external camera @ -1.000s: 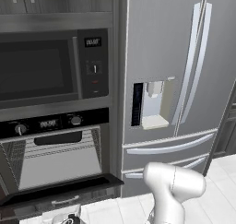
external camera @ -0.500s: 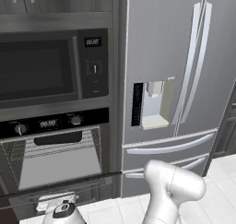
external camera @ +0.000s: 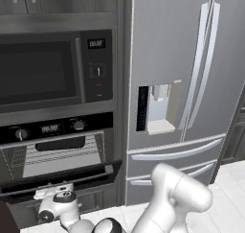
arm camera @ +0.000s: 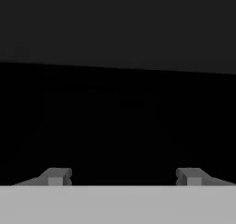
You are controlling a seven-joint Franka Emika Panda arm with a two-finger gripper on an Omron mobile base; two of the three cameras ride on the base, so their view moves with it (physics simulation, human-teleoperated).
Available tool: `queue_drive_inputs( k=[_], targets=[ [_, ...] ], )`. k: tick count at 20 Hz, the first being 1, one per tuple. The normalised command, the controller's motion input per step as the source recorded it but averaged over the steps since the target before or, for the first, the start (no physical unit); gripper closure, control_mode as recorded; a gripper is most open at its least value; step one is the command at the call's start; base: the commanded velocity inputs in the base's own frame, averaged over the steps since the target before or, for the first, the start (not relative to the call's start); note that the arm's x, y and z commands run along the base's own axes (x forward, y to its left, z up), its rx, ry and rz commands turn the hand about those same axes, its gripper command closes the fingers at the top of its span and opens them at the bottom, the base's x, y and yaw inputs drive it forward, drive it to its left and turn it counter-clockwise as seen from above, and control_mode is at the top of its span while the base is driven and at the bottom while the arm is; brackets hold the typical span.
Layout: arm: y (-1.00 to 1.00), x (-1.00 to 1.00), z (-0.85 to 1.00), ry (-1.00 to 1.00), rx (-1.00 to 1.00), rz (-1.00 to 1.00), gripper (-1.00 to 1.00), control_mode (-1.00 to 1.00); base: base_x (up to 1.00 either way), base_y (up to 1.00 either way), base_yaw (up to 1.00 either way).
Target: Take the baked cake out of the oven and place it on the plate for cooling. Then close the oven door.
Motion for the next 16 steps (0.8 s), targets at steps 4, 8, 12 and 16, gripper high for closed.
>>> queue_drive_inputs(
  k=[4, 8, 12, 16],
  targets=[
    [0.17, 0.9, 0.1, 0.05, -0.04, -0.01, -1.0, -1.0, 0.0, 0.0, 0.0],
    [0.18, 0.88, 0.01, 0.1, -0.06, -0.01, -1.0, -1.0, 0.0, 0.0, 0.0],
    [0.17, 0.88, -0.04, 0.16, -0.08, -0.02, -1.0, -1.0, 0.0, 0.0, 0.0],
    [0.18, 0.88, -0.17, 0.11, -0.08, -0.02, -1.0, -1.0, 0.0, 0.0, 0.0]
  ],
)
